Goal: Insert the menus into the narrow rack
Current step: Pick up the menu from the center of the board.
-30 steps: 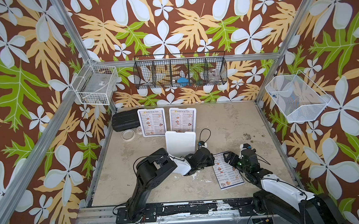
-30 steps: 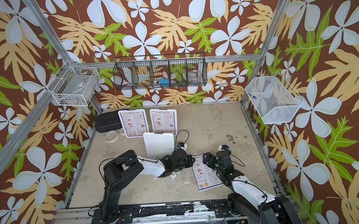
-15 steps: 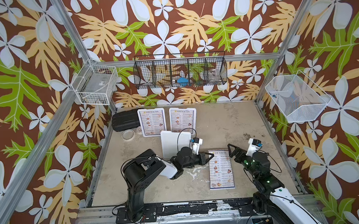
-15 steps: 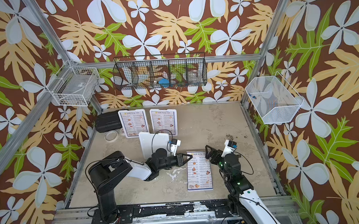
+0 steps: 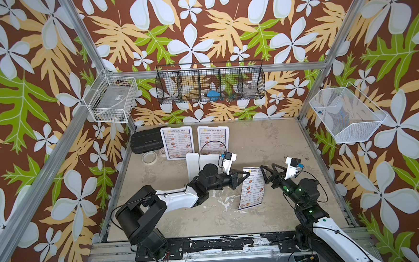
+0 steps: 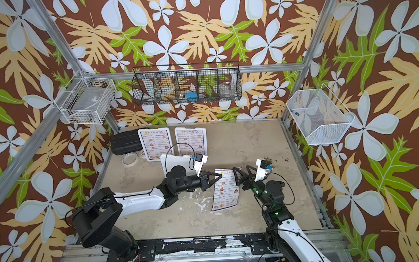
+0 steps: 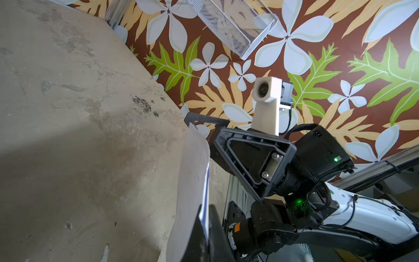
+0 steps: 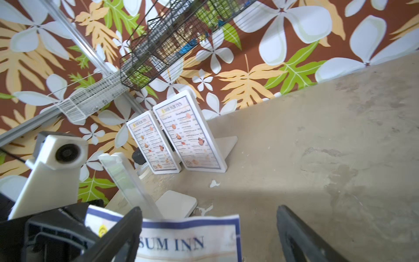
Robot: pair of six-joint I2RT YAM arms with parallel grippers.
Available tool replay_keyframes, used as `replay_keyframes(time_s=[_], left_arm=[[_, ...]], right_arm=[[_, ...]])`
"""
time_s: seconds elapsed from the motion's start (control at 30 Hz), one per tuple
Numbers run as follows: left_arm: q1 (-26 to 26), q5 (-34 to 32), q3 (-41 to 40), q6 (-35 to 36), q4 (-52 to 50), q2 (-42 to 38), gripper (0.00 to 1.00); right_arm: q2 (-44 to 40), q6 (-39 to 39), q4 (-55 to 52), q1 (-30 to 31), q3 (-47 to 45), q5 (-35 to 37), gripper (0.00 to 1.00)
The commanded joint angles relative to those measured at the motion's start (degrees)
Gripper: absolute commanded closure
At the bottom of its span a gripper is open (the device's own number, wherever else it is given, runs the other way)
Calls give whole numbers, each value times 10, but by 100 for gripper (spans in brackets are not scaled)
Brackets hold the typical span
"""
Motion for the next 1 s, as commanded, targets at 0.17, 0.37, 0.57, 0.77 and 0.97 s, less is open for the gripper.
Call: replay_keyframes(time_s=[0.17, 0.37, 0.57, 0.77, 0.97], left_arm=[[1, -52, -22, 122, -143, -161, 100], [2, -77, -48, 156, -211, -276, 100], [2, -65, -68, 164, -209, -323, 100], [2, -47, -60, 169, -202, -327, 100], [2, -27, -52, 172, -206, -338, 100]], right_arm=[[-70, -34, 76, 0, -33, -123, 0], [-47, 17, 254, 0, -71, -253, 0], [23, 60, 392, 1, -85, -311, 0], [149, 113, 531, 1, -75, -358, 0], [292, 186, 700, 11, -50, -396, 0]])
